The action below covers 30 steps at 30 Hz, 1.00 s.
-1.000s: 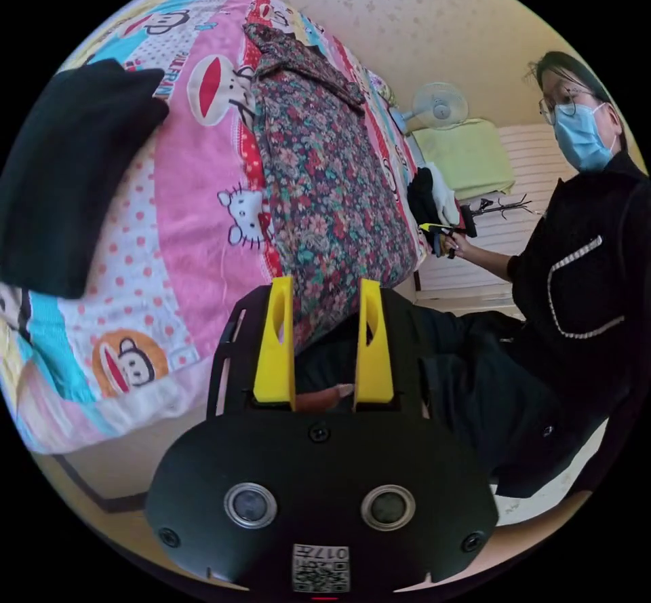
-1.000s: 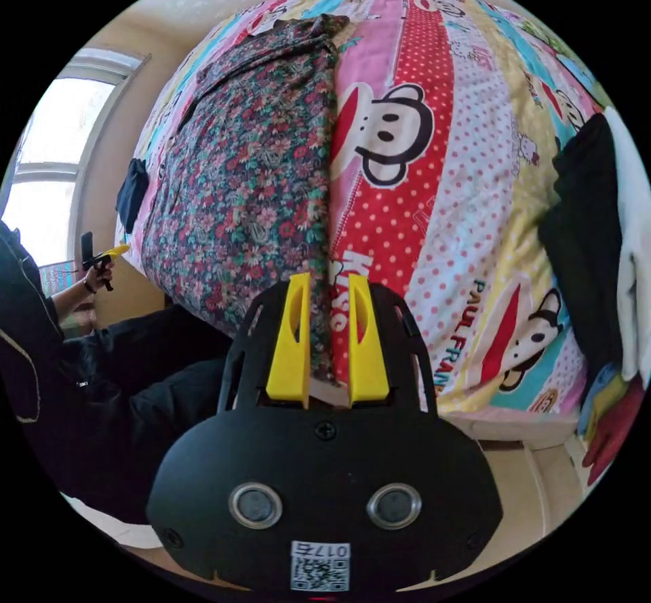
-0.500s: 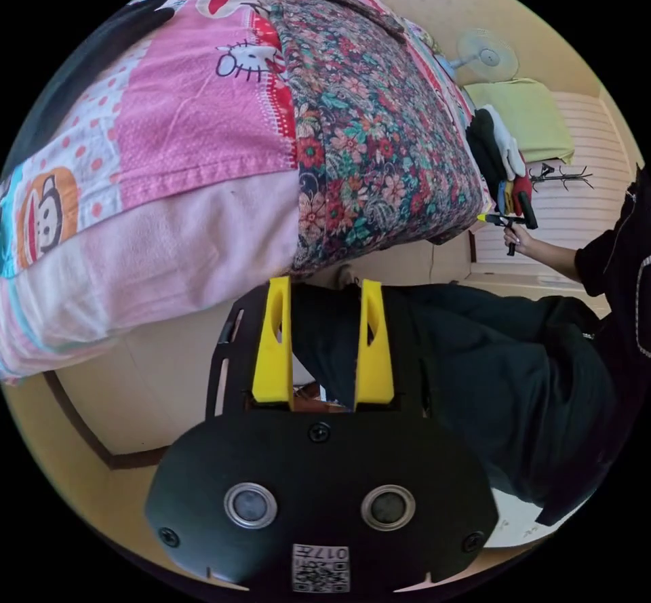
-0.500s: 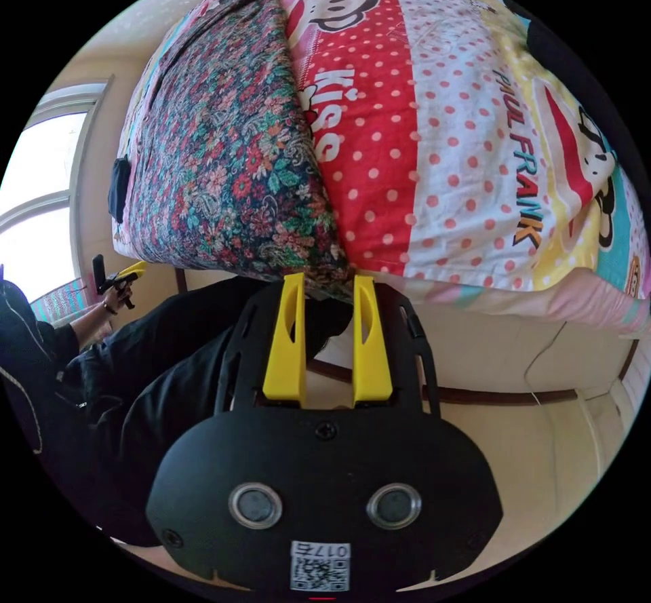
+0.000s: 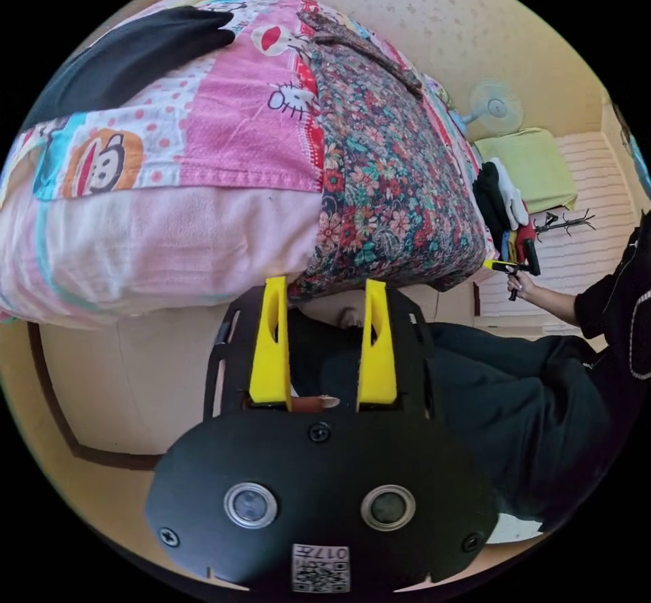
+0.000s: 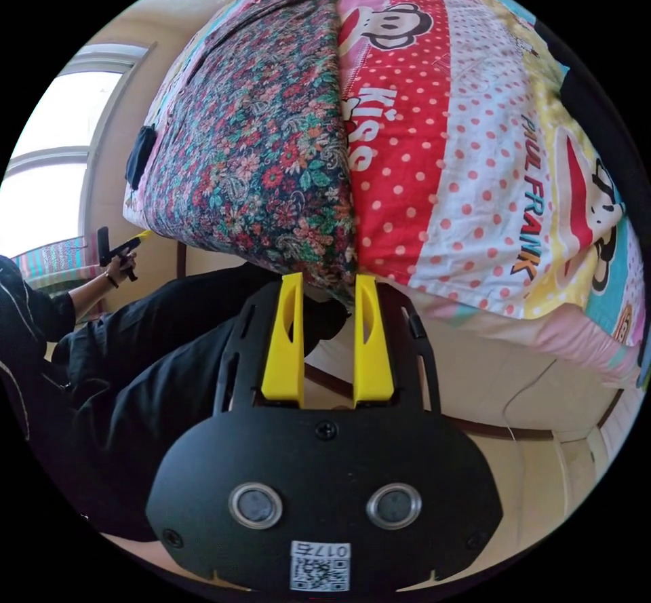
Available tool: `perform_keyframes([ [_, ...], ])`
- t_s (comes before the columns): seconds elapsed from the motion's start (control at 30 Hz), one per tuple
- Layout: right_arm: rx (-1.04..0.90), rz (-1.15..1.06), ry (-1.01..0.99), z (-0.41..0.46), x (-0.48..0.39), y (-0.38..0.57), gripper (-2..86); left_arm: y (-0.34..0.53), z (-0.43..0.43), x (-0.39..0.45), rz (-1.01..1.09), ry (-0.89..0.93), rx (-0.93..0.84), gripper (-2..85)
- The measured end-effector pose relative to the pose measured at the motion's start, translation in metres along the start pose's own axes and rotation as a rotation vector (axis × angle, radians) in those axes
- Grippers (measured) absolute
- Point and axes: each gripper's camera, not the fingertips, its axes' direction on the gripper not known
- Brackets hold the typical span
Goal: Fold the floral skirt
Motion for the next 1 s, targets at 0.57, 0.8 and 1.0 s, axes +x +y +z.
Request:
perform_keyframes([
  [0.57, 0.050, 0.092, -0.229, -0.001, 0.017, 0.032, 2.7, 0.010, -0.027, -0.020, -0.124, 0.286, -0.033, 3.2],
  [0.8, 0.361, -0.068, -0.277, -0.104, 0.010, -0.033, 2.3, -0.069, -0.124, 0.025, 0.017, 0.204, 0.076, 3.6],
  [1.0, 0.377, 0.051, -0.225, -0.065, 0.081, -0.136, 4.8, -0.154, -0.103, -0.063, -0.091, 0.347, 0.127, 5.1],
])
